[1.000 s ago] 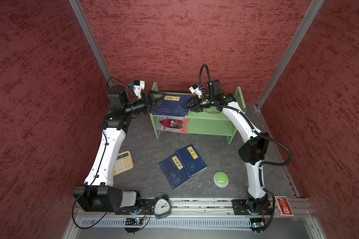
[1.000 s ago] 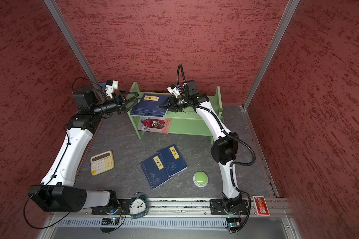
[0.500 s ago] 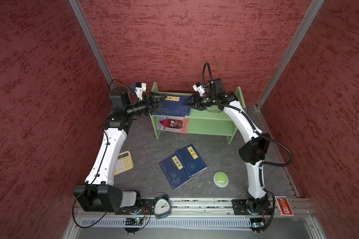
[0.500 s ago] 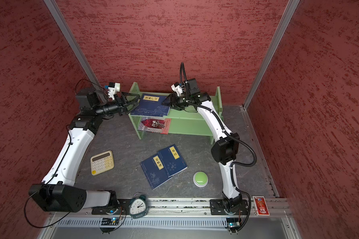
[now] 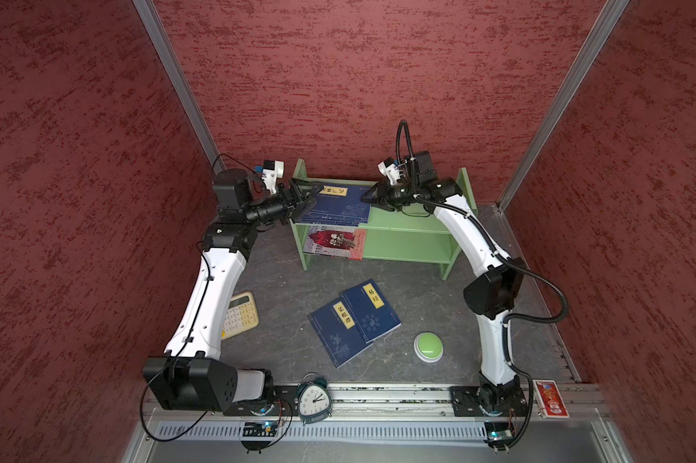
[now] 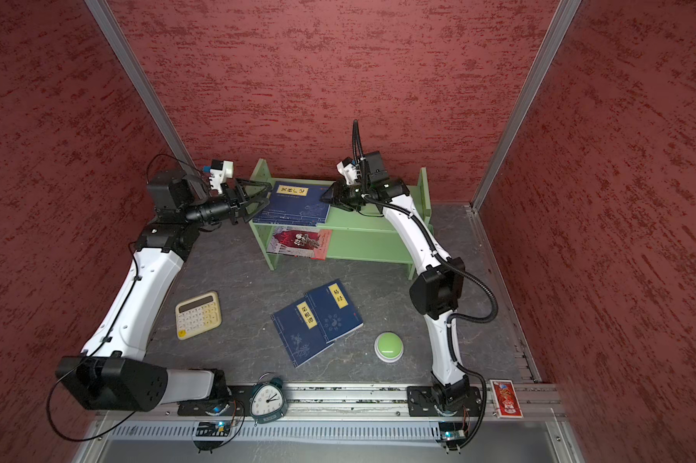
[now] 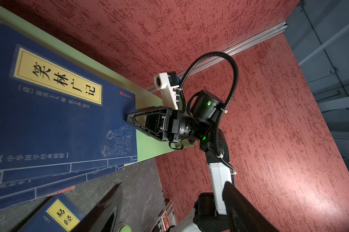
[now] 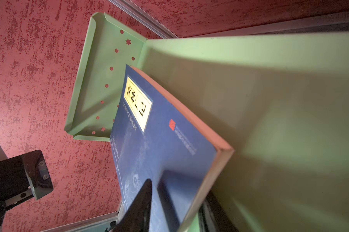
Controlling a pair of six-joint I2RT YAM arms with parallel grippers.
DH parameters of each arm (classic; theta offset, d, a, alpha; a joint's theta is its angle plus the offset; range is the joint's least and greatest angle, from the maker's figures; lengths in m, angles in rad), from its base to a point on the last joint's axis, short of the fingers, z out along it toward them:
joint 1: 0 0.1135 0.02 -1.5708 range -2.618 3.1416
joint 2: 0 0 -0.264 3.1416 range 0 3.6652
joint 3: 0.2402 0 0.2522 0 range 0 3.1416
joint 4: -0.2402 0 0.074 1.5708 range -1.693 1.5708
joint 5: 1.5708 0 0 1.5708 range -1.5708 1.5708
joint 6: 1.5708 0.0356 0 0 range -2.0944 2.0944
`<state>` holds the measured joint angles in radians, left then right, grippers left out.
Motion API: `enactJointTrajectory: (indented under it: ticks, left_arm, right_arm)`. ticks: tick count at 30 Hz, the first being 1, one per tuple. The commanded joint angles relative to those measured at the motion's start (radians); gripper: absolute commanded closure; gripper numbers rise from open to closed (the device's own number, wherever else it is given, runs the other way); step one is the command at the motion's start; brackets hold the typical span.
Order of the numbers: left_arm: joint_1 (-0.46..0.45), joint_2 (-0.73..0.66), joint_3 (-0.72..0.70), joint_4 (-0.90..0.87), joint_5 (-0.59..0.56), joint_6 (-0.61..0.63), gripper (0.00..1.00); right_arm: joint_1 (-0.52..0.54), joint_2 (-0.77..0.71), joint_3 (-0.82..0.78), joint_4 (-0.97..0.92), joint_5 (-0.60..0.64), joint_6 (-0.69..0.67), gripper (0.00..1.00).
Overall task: Stacking books/files
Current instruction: Move the book to the bookshelf.
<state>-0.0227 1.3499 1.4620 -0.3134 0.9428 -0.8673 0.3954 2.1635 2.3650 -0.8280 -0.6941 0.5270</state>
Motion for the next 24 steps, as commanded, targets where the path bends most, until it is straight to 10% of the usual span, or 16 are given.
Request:
enactJointTrajectory:
  ticks: [1, 24]
  left_arm:
    - [-0.006, -0.017, -0.011, 0.023, 0.012, -0.003, 0.22]
    - [0.012, -0.031, -0.002, 0.011, 0.008, -0.007, 0.21]
  right_arm:
    - [-0.007, -0.040, -0.002, 0.020, 0.015, -0.011, 0.70]
    - [-0.015, -0.094, -0.050, -0.014, -0.062, -0.122, 0.80]
